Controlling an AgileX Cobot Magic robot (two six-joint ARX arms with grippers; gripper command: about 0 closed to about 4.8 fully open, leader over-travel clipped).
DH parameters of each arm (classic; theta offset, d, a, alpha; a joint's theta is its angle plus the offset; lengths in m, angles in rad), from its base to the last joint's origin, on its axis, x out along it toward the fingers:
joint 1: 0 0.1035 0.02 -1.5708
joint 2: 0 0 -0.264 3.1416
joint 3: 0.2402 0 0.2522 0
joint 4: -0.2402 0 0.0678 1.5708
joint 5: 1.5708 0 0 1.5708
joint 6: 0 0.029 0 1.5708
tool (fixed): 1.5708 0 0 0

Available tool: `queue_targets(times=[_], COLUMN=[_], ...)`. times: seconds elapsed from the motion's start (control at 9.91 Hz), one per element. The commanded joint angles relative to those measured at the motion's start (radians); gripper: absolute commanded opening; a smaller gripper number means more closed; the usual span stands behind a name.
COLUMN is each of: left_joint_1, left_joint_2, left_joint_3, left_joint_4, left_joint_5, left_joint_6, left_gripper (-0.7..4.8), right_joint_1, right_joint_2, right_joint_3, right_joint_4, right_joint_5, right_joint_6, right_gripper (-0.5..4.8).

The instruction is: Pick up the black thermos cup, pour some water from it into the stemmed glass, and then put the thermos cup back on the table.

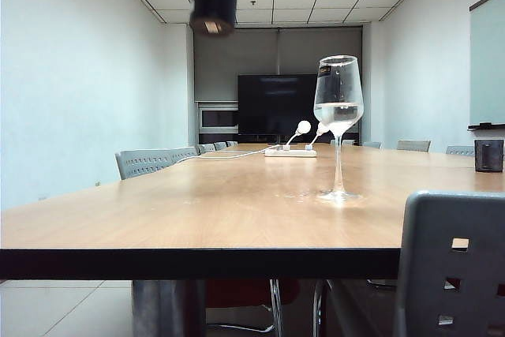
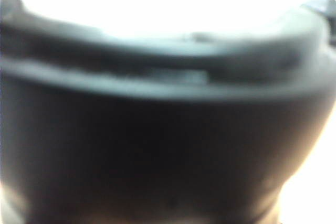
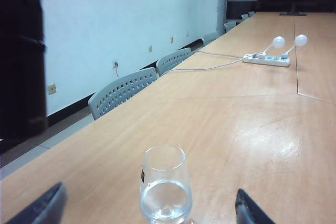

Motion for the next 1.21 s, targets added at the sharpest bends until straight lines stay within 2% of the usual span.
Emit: queue_targets(times=[0.1, 0.4, 0.5, 0.81, 1.11, 1.21], left_joint_1=[-0.001, -0.001, -0.001, -0.001, -0.001, -0.001], left_joint_2=[-0.081, -0.126, -0.126, -0.126, -0.126, -0.126], left_joint_3=[0.011, 0.009, -0.024, -0.198, -0.445, -0.486], left_joint_4=[-0.005, -0.097, -0.053, 0.210, 0.536, 0.573], left_joint_5=[0.001, 0.073, 0.102, 0.088, 0.011, 0.000], left_joint_6=[0.017, 0.027, 0.032, 0.032, 0.042, 0.042], left_gripper=[1.83, 1.83, 1.84, 1.83, 1.83, 1.83], right_joint_1=[-0.001, -0.001, -0.001, -0.001, -0.001, -0.001], right_joint_2=[-0.004, -0.004, -0.004, -0.004, -0.004, -0.004], right_joint_3=[0.003, 0.003, 0.003, 0.003, 0.003, 0.003], right_joint_4=[0.032, 0.036, 0.036, 0.036, 0.033, 0.032], right_joint_5=[0.001, 0.001, 0.000, 0.000, -0.002, -0.002], right_joint_6=[0.004, 0.004, 0.004, 0.004, 0.004, 0.004], right_gripper=[4.13, 4.13, 4.13, 4.13, 4.13, 4.13])
